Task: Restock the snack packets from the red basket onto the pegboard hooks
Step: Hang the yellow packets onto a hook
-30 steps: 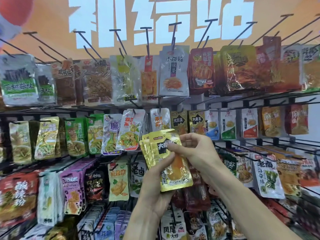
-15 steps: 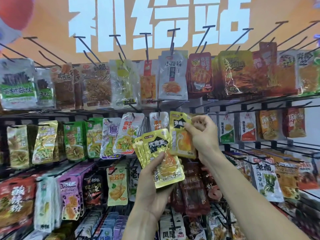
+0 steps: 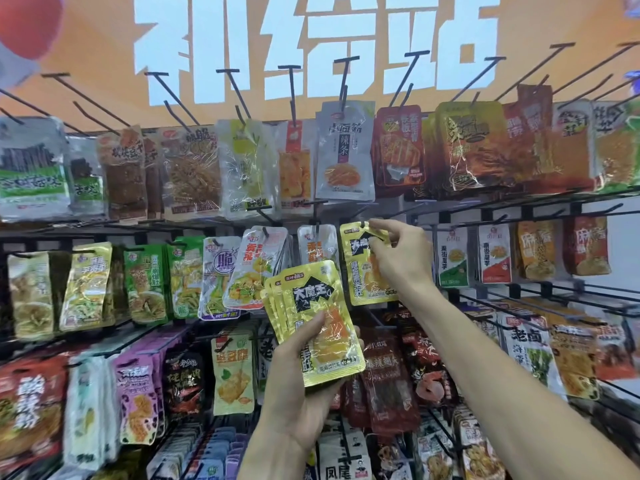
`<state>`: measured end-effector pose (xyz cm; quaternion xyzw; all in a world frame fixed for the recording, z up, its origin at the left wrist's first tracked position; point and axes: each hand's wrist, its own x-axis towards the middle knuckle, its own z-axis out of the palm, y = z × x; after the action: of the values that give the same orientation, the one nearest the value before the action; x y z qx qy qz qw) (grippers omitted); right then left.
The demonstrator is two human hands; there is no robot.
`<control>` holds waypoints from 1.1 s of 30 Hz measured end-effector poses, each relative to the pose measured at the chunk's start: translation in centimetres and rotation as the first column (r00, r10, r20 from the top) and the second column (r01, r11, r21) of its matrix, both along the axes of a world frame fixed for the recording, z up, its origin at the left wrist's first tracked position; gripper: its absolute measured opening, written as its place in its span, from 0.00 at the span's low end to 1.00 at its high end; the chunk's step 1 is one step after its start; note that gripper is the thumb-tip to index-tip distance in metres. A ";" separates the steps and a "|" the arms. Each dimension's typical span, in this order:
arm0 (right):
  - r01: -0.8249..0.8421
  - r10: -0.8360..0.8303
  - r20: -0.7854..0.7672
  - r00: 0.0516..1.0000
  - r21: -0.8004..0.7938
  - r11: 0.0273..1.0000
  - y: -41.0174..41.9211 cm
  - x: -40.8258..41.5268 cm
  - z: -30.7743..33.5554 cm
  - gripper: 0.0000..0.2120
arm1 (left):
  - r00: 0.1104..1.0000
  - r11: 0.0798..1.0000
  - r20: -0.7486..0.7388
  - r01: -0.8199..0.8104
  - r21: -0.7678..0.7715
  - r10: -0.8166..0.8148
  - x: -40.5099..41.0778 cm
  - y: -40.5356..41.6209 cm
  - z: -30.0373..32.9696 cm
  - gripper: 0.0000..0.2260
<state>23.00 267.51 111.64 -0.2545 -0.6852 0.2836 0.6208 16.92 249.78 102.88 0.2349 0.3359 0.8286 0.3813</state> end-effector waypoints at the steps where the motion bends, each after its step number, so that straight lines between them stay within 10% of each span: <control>1: 0.021 -0.022 0.012 1.000 0.014 1.000 0.1 -0.2 0.1 0.18 | 1.000 1.000 -0.010 0.004 0.000 -0.004 0.0 -0.1 0.0 0.13; 12: 0.209 -0.212 0.211 0.954 0.040 0.977 1.0 -1.3 -0.7 0.17 | 0.999 0.999 -0.036 0.032 -0.003 -0.032 -0.2 0.2 -0.2 0.08; 18: -0.423 0.440 0.020 0.898 -0.237 0.875 -6.0 1.7 -5.0 0.28 | 0.997 0.998 -0.029 0.070 0.003 -0.070 -0.1 1.0 -0.3 0.15; 33: -0.480 0.462 -0.130 0.877 -0.224 0.848 -5.1 2.0 -4.8 0.14 | 0.997 0.998 0.046 0.060 0.024 -0.061 0.2 1.4 0.4 0.14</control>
<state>24.97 262.42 106.86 -0.1443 -0.6629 0.5197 0.5193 17.11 251.19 103.26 0.2297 0.3105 0.8256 0.4113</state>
